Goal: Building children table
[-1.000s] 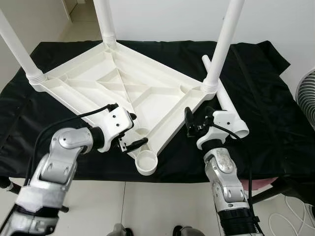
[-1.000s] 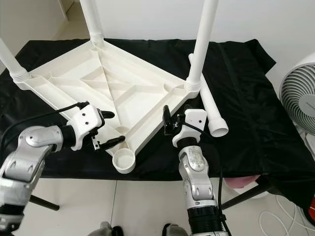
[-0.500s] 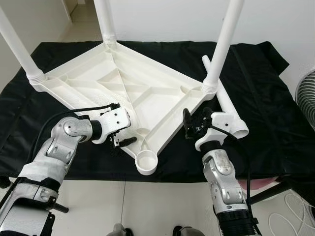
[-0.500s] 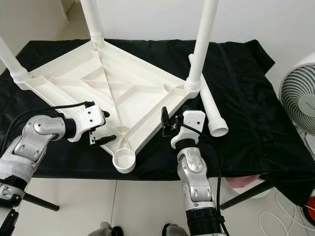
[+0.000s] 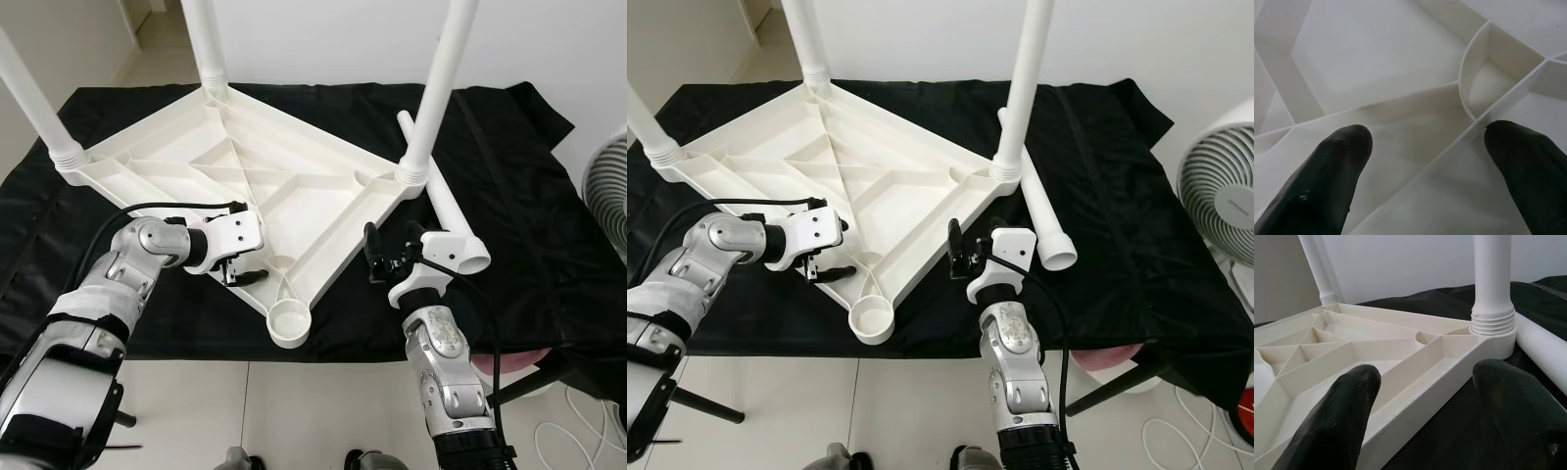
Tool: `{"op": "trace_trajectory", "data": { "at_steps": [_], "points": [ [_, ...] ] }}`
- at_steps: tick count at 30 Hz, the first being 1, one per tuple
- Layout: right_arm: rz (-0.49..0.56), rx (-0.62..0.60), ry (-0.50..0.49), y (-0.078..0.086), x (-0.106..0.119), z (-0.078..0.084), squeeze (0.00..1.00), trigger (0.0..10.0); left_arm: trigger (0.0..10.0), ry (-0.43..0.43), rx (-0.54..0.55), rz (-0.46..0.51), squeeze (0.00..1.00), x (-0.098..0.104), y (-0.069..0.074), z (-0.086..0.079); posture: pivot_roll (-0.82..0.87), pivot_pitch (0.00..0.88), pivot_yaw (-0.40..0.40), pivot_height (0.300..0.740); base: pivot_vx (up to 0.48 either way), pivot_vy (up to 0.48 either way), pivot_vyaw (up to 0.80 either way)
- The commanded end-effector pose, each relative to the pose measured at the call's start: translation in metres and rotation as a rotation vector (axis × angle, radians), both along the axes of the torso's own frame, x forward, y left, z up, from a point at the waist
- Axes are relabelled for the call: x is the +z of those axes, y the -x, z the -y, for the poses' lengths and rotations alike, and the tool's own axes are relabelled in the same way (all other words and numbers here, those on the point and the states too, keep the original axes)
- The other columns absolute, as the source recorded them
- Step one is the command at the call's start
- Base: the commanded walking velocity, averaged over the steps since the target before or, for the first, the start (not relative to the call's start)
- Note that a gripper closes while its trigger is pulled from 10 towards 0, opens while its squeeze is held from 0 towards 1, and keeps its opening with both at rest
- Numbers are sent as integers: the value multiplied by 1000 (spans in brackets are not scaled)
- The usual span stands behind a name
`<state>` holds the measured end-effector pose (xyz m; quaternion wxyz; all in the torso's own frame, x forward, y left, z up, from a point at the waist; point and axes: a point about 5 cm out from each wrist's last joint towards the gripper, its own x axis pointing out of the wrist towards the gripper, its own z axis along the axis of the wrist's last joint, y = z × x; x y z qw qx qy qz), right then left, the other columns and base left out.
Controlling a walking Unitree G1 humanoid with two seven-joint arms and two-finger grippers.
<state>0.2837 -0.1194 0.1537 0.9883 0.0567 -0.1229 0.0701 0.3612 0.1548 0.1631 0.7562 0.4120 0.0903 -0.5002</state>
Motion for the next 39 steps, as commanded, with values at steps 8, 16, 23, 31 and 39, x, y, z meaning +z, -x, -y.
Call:
{"op": "trace_trajectory", "data": {
  "at_steps": [8, 16, 23, 31, 39],
  "points": [
    [-12, 1, -4, 5, -1, -3, 0, 10000, 10000, -7, 0, -207, 0, -14, 2, -16, -138, 118, 86, 740, 0, 0, 0],
    [-23, 0, -4, 7, -4, -3, 0, 10000, 10000, -115, -28, -239, 0, -13, 0, -25, -136, 122, 89, 740, 0, 0, 0],
    [-27, -4, -6, 8, -4, -3, 0, 10000, 6275, -197, -94, -307, 0, -18, 4, -23, -137, 133, 97, 740, 0, 0, 0],
    [-32, -13, -9, 11, -4, -2, 0, 10000, 0, -228, -160, -433, 0, -25, 11, -24, -144, 148, 107, 740, 0, 0, 0],
    [-42, -22, -7, 12, -6, -1, 0, 10000, 0, -157, -154, -500, 0, -15, 9, -27, -140, 156, 110, 740, 0, 0, 0]
  ]
}}
